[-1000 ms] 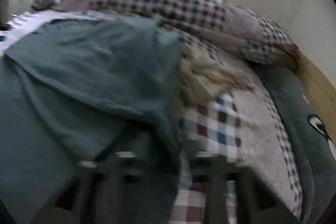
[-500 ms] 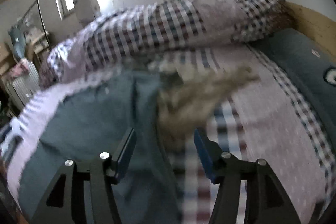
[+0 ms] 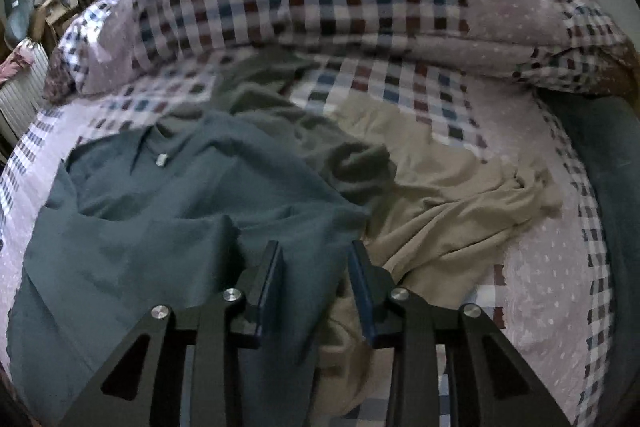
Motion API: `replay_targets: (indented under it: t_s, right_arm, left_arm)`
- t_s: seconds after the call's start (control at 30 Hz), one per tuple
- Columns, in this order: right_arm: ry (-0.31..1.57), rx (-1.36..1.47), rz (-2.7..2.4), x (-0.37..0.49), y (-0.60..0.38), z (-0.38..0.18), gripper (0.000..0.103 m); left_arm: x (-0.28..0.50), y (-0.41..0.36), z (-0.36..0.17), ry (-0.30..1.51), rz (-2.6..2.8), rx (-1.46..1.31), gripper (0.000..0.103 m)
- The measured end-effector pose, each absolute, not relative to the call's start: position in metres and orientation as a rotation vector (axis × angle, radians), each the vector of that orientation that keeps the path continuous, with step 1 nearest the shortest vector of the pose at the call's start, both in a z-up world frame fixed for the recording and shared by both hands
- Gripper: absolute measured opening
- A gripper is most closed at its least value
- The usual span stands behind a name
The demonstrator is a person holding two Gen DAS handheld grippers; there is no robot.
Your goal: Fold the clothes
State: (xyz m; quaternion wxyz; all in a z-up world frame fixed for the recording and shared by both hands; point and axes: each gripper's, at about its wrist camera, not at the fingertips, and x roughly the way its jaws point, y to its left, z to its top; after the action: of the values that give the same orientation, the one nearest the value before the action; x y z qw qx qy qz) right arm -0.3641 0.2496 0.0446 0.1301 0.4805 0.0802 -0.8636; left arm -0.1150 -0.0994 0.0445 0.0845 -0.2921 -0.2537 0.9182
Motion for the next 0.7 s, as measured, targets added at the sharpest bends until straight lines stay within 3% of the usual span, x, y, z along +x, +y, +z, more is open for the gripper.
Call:
replay_targets:
  t_s: [0.1,0.23,0.4,0.7]
  right_arm:
    - [0.298,1.389,-2.501,-0.365,0.244,0.038,0.005]
    - [0.280,1.349,-2.535,-0.362,0.248,0.046,0.003]
    - [0.125,1.300,-2.593,-0.363,0.277,0.066,0.003]
    - [-0.046,1.438,-2.771,-0.377,0.345,0.052,0.004]
  left_arm:
    - [-0.116,-0.102,0.039,-0.766,2.745,-0.884,0.084]
    - [-0.116,-0.107,0.035,-0.792,2.751,-0.898,0.084]
    - [-0.114,-0.108,0.034,-0.786,2.750,-0.897,0.084]
    - [-0.113,-0.107,0.037,-0.765,2.746,-0.881,0.084]
